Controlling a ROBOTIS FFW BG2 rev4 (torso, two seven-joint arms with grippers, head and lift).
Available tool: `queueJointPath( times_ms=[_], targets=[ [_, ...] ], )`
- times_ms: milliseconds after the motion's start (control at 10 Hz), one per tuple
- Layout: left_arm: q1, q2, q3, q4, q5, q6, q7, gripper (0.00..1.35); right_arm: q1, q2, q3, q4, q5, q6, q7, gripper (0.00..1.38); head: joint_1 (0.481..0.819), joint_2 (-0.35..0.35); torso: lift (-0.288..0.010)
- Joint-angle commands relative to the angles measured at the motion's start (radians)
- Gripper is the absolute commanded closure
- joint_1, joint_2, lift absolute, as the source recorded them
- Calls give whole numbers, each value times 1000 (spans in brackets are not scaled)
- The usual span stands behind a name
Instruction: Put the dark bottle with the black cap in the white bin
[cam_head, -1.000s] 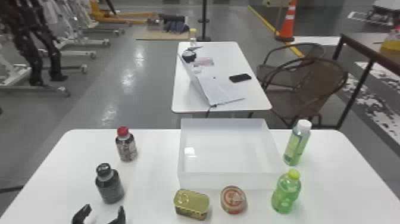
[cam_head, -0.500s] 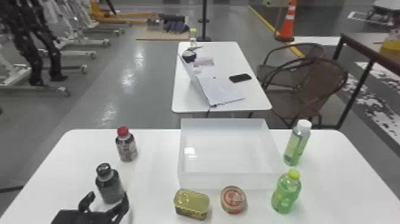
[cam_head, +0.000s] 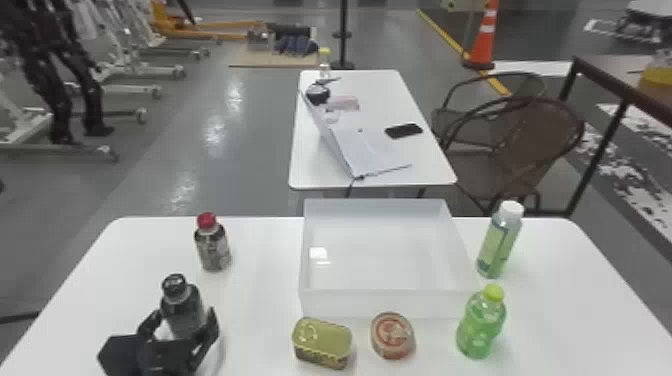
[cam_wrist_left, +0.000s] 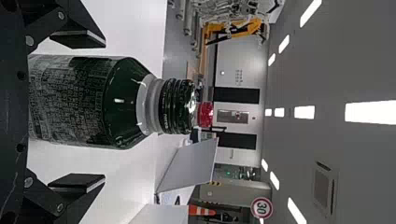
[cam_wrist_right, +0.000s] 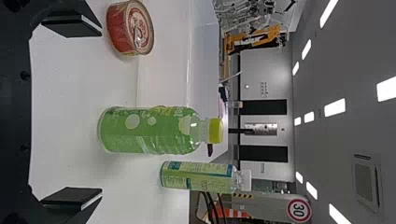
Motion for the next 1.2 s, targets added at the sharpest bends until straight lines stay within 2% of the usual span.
queueJointPath(
  times_ms=[0,200,500,600,800,900,1000,1100],
  targets=[
    [-9,-3,-1,20,-6,5,7,328,0,0,0,0,0,-1,0,90,549,0,-100],
    [-12,-3,-8,29,-17,-5,47,921,0,0,0,2,0,-3,0,90,549,0,-100],
    [-12,-3,-24,23,-10,-23,50,944,0,0,0,3,-6,-3,2,90,549,0,-100],
    [9,-3,-38,-25,3,-14,50,944,-2,0,0,5,-6,-3,2,91,549,0,-100],
    [103,-3,-64,-284,-18,72,54,944,0,2,0,5,-6,-3,2,93,549,0,-100],
    [126,-3,-87,-382,2,95,54,944,0,2,0,5,-7,-3,2,93,549,0,-100],
    [110,-3,-131,-423,54,114,47,944,2,2,0,5,-7,-3,2,93,549,0,-100],
    [60,21,-177,-422,117,147,1,944,0,2,0,6,-7,-3,2,94,549,0,-100]
  ],
)
